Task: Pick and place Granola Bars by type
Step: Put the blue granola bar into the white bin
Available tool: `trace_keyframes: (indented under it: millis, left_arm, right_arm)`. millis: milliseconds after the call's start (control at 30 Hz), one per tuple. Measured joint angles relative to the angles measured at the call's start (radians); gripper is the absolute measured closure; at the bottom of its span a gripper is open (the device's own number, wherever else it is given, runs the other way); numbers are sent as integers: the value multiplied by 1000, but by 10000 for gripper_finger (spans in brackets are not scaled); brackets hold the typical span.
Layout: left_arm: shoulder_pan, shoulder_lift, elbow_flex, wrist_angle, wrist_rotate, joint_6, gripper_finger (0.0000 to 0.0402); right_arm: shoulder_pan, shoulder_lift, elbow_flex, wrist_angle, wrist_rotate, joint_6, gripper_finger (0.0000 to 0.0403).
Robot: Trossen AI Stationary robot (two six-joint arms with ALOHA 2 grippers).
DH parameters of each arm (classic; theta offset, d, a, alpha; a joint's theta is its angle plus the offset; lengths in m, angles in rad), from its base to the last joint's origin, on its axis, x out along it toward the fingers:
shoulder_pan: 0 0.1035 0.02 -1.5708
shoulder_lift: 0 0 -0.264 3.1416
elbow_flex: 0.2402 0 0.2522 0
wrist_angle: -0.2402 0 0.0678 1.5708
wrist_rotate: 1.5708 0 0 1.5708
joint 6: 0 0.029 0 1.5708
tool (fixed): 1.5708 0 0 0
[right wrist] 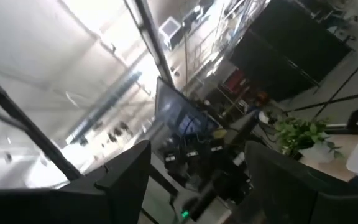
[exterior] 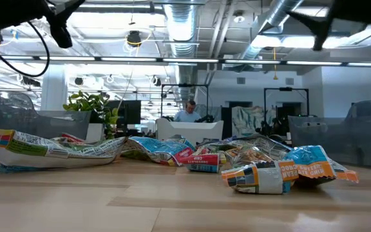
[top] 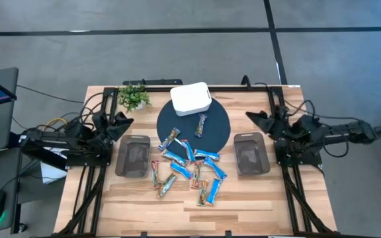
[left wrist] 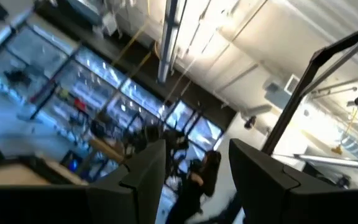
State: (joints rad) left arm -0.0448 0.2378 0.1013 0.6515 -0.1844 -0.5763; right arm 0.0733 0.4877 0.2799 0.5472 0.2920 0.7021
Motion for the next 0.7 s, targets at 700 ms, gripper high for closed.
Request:
trace_keyframes:
  millis: [700]
  left_arm:
    - [-1,149,2,46,153,-162,230]
  right_arm:
    - [174,775,718,-1078,-169,28,149]
